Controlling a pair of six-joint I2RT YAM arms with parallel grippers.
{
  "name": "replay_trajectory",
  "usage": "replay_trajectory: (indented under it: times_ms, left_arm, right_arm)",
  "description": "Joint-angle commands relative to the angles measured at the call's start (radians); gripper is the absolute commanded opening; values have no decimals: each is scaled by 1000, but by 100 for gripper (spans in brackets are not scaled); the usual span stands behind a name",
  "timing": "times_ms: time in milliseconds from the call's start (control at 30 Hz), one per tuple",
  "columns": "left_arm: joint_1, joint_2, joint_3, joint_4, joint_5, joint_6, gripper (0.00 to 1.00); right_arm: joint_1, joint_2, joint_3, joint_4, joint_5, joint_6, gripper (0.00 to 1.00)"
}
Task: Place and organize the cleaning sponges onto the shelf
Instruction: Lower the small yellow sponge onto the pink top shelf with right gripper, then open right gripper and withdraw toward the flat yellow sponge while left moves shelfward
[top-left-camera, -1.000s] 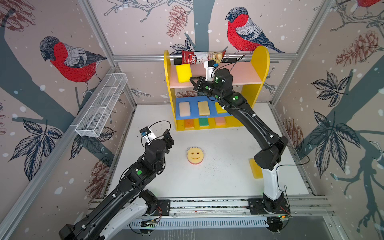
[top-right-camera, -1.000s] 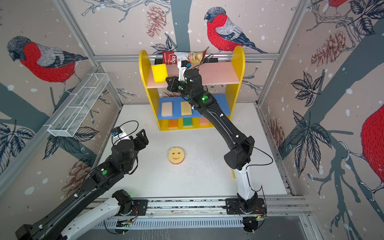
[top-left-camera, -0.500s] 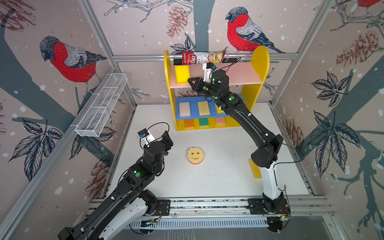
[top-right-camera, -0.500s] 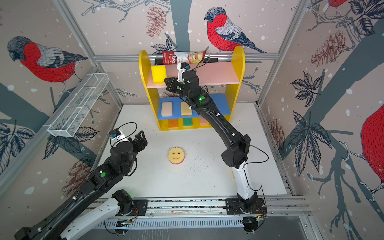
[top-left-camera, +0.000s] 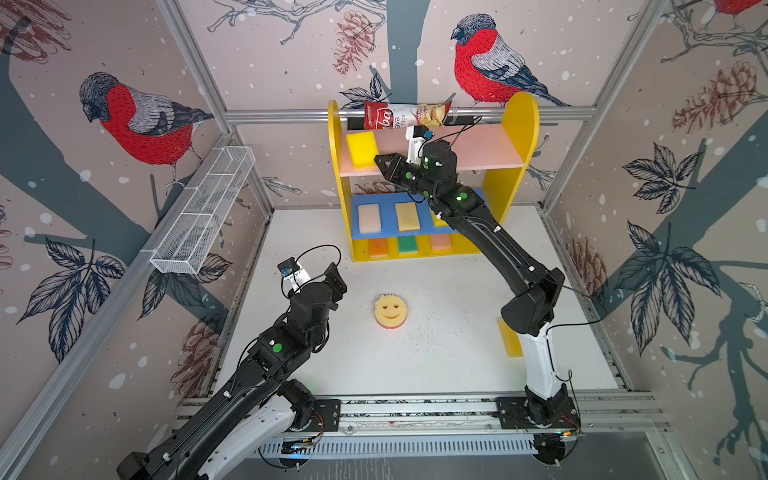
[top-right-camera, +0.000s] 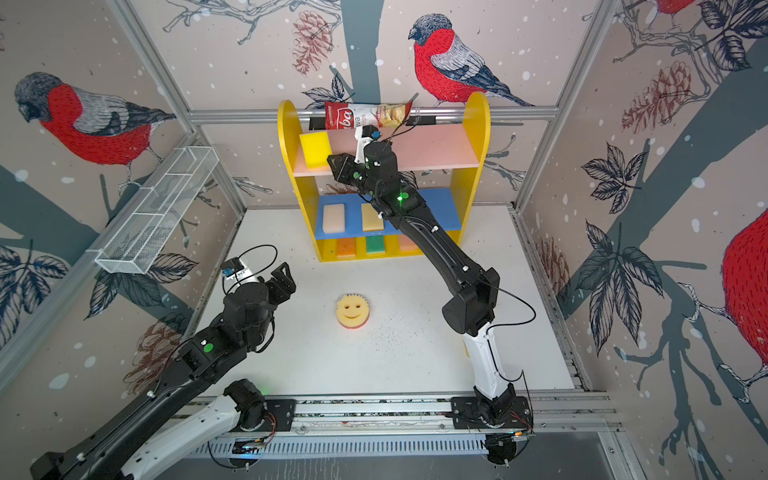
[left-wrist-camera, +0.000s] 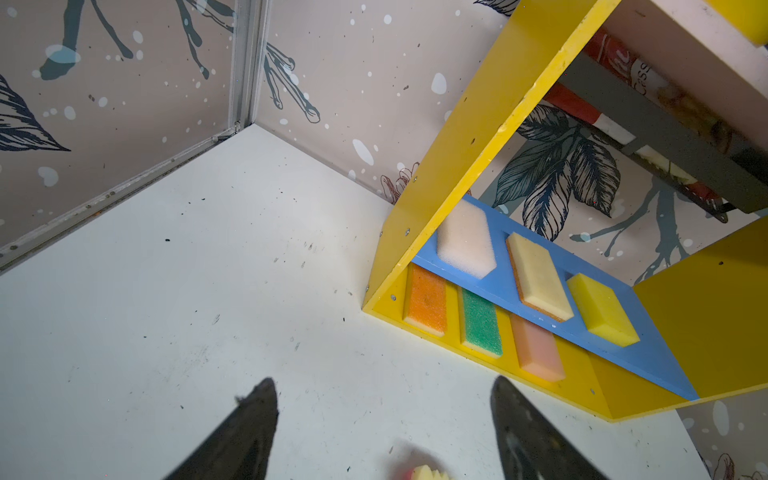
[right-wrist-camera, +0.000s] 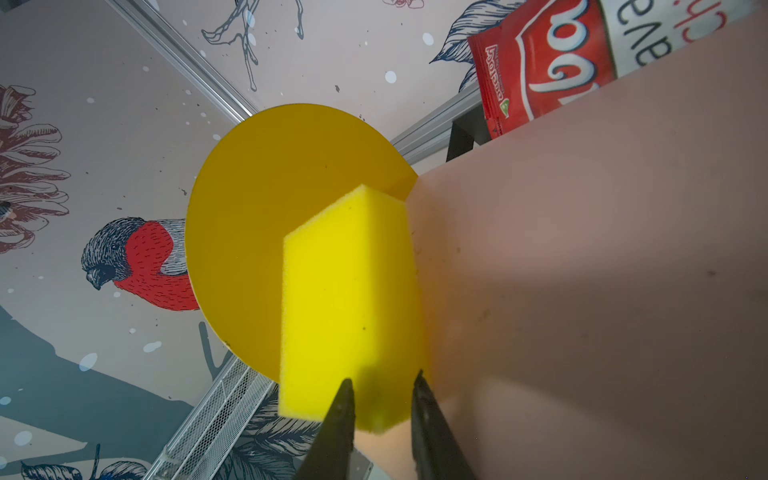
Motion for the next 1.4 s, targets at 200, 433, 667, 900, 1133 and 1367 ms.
replay_trajectory:
  times_ms: [200,433,667,900,1133,1367]
  left_arm:
    - [1,4,2,4,-20,3,80]
    - [1,21,6,16,-13,9,80]
    - [1,31,9,18,-12,12,81]
    - [1,33,25,28,-18,31,81]
    - [1,54,15,43,15,24,81]
    - [12,139,10,68,76,26,86]
  right_arm:
    - [-2,7,3,36,0,9,30]
    - [-5,6,1,40,-5,9,40]
    - [-8,-1,1,38,-7,5,45]
    - [-12,-74,-56,42,2,-35,53]
    - [-8,-246,-282,98,71,-103,56]
    - [15,-530,-699,184,199,-273,60]
